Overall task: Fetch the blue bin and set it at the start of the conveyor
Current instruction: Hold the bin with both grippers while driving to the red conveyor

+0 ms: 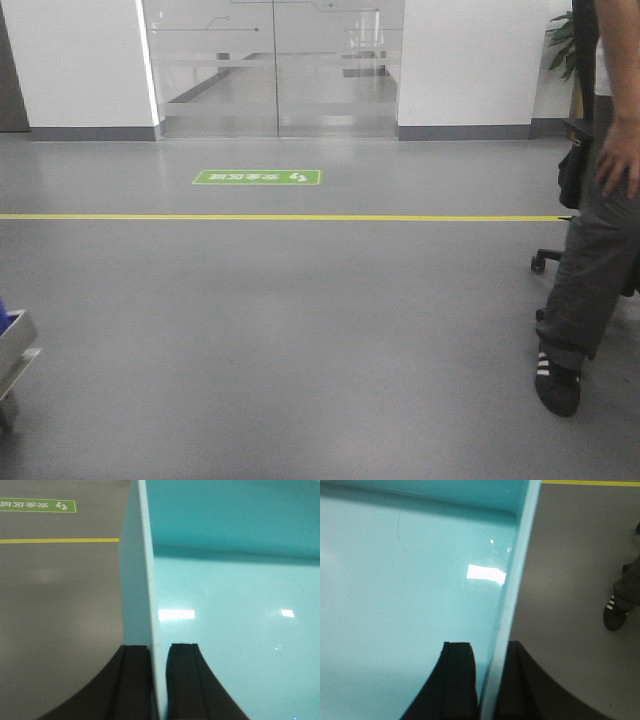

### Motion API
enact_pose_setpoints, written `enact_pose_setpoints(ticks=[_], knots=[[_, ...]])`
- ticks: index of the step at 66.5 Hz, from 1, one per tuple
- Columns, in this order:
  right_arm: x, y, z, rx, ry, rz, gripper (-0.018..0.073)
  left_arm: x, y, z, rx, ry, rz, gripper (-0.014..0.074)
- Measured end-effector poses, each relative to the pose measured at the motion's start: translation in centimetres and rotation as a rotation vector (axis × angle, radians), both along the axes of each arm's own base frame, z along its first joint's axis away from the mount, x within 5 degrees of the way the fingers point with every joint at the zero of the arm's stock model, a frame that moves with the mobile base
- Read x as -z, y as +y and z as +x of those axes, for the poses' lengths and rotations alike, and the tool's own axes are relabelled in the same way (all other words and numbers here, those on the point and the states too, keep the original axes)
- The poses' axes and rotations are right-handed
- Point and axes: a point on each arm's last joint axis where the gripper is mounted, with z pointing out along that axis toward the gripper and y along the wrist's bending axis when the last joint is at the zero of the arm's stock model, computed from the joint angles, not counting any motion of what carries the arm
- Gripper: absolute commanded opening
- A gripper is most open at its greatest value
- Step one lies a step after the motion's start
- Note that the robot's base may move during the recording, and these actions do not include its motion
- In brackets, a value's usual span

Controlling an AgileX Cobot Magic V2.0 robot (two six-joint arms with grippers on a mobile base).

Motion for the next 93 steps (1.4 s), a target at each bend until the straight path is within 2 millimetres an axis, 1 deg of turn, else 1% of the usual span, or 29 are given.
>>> enact_pose_setpoints(ticks=[93], knots=[[-0.02,0.03,0.11,0.0,-0.007,0.002,-0.0153,-0.08,0.04,0.02,-0.003,-0.01,0.004,-0.0111]])
